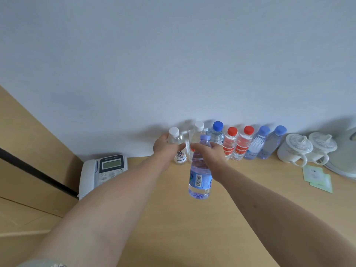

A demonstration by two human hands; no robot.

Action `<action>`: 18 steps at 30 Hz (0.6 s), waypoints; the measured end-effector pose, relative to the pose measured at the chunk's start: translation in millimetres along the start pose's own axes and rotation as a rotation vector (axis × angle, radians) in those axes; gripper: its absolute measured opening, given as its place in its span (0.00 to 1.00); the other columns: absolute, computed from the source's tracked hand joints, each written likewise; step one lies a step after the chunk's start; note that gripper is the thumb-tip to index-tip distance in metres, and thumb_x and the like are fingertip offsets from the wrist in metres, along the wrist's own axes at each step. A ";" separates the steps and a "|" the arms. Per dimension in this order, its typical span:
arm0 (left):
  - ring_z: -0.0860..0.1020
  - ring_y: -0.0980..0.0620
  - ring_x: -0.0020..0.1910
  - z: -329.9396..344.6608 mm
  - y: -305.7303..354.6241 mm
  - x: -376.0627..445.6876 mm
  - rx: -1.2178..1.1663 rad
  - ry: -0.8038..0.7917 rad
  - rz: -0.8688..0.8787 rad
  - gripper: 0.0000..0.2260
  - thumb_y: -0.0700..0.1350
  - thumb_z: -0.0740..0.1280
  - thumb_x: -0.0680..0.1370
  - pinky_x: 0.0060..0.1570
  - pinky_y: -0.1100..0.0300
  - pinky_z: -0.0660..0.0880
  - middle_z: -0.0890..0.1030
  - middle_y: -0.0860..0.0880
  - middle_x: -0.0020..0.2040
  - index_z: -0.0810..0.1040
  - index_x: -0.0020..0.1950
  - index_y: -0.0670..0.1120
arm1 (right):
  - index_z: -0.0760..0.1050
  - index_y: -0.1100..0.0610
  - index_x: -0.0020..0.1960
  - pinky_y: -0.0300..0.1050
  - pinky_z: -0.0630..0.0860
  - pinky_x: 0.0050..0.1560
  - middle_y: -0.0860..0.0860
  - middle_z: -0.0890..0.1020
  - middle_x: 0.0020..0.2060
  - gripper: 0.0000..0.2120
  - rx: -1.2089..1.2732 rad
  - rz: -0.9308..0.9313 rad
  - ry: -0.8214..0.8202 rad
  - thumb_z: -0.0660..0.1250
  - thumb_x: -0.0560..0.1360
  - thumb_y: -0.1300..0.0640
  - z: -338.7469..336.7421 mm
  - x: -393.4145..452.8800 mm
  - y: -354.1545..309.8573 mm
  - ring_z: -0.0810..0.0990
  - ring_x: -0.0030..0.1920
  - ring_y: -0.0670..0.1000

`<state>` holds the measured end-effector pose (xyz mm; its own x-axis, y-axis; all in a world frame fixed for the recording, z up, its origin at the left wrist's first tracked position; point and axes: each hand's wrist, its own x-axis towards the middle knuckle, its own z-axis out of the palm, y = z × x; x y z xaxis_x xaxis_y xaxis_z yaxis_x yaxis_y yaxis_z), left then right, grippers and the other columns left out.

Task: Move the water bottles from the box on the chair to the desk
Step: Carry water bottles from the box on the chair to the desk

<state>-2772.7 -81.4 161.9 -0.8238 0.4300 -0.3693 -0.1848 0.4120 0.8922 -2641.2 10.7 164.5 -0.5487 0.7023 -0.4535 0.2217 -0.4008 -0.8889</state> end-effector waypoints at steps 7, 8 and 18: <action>0.83 0.45 0.54 7.2 3.8 8.0 0.005 0.038 -0.022 0.26 0.44 0.84 0.66 0.56 0.47 0.82 0.82 0.44 0.56 0.76 0.59 0.42 | 0.79 0.62 0.49 0.41 0.81 0.33 0.56 0.84 0.38 0.14 -0.031 -0.019 -0.023 0.79 0.69 0.59 5.3 2.3 4.9 0.85 0.35 0.51; 0.83 0.45 0.54 7.1 3.3 8.5 0.006 0.037 -0.021 0.26 0.44 0.84 0.66 0.56 0.47 0.82 0.82 0.44 0.56 0.76 0.58 0.41 | 0.79 0.62 0.49 0.41 0.81 0.34 0.55 0.83 0.38 0.14 -0.041 -0.032 -0.027 0.80 0.68 0.60 6.9 2.4 5.6 0.85 0.36 0.52; 0.81 0.47 0.53 -6.1 3.4 9.1 -0.096 -0.025 -0.048 0.31 0.36 0.84 0.64 0.56 0.46 0.83 0.78 0.49 0.58 0.75 0.62 0.48 | 0.86 0.49 0.47 0.53 0.84 0.55 0.51 0.88 0.40 0.13 -0.273 -0.087 -0.062 0.81 0.63 0.54 31.7 -1.4 17.9 0.87 0.46 0.53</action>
<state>-2784.1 -81.0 163.1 -0.7996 0.4320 -0.4172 -0.2751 0.3540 0.8939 -2662.0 -16.1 151.2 -0.6213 0.6868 -0.3772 0.3759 -0.1611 -0.9125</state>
